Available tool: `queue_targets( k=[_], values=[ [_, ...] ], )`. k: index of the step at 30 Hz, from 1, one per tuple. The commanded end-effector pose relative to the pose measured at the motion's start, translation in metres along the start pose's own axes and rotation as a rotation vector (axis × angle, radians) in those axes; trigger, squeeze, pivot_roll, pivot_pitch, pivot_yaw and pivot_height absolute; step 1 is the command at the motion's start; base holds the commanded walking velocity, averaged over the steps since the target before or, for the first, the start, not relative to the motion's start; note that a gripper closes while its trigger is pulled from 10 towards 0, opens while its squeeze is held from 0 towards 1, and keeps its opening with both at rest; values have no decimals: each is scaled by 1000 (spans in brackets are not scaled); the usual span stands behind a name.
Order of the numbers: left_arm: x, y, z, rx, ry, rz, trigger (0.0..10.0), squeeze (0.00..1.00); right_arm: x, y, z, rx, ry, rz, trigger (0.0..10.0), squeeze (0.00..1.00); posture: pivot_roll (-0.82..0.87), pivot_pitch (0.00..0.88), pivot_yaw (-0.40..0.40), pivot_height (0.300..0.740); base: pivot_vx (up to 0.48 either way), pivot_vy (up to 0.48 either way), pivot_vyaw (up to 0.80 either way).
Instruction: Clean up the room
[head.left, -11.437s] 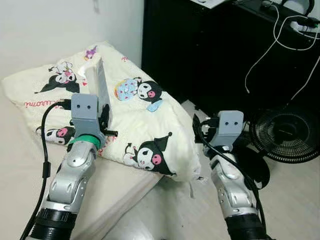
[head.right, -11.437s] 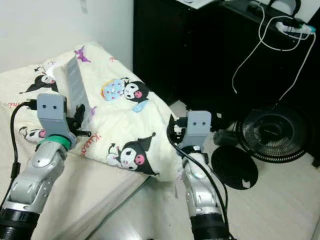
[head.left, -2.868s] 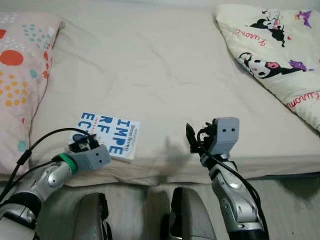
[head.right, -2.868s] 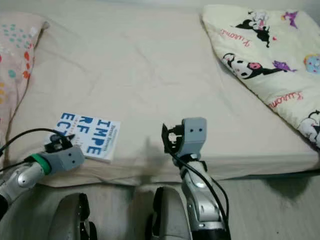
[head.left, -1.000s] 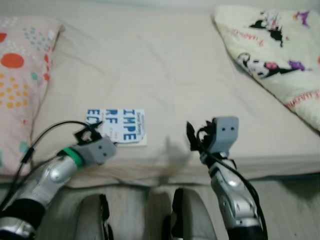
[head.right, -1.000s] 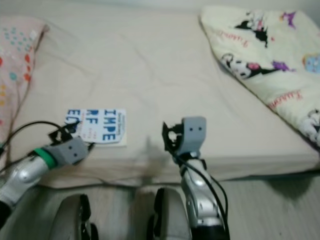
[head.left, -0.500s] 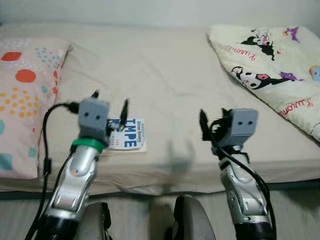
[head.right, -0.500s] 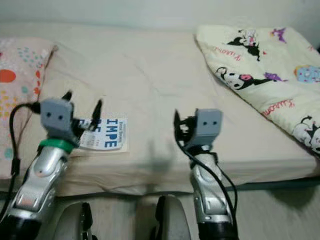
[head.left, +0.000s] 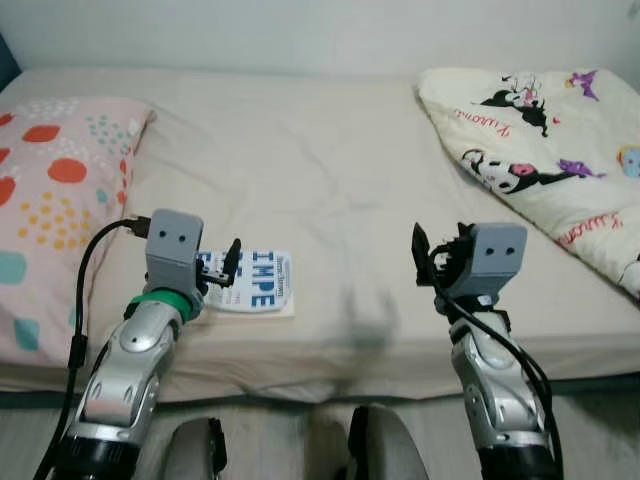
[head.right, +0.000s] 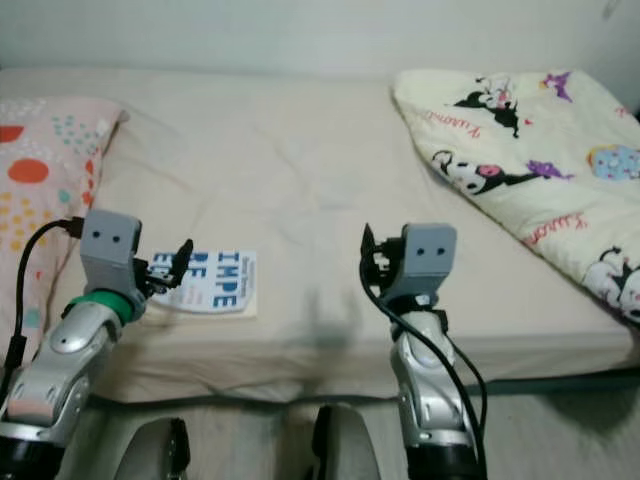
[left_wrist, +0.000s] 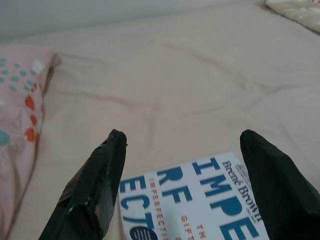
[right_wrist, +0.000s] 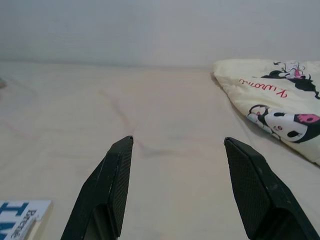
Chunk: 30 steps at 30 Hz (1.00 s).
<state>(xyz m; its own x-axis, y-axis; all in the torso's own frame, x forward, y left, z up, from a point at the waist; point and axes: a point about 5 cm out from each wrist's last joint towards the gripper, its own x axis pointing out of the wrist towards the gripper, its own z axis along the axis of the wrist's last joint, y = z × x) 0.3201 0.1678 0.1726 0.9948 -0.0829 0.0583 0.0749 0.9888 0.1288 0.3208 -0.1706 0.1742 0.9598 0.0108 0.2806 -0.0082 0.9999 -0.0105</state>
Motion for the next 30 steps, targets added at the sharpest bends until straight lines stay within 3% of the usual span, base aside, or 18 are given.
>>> queue_targets(
  k=[1,12,19,30],
  values=[
    [0,-2,-5,12,16,-3,10000,0,-3,-1,-7,3,23,-10,10000,0,-18,94,-1,665,0,0,0],
    [1,-1,-7,8,83,17,10000,0,-1,1,-10,21,33,-13,10000,0,-13,92,5,709,0,0,0],
    [2,1,-7,-2,76,52,10000,0,0,1,-12,22,36,-16,10000,0,-12,87,7,739,0,0,0],
    [6,10,-5,7,57,124,10000,0,4,3,-14,9,47,-31,10000,0,-8,76,5,740,0,0,0]
  ],
)
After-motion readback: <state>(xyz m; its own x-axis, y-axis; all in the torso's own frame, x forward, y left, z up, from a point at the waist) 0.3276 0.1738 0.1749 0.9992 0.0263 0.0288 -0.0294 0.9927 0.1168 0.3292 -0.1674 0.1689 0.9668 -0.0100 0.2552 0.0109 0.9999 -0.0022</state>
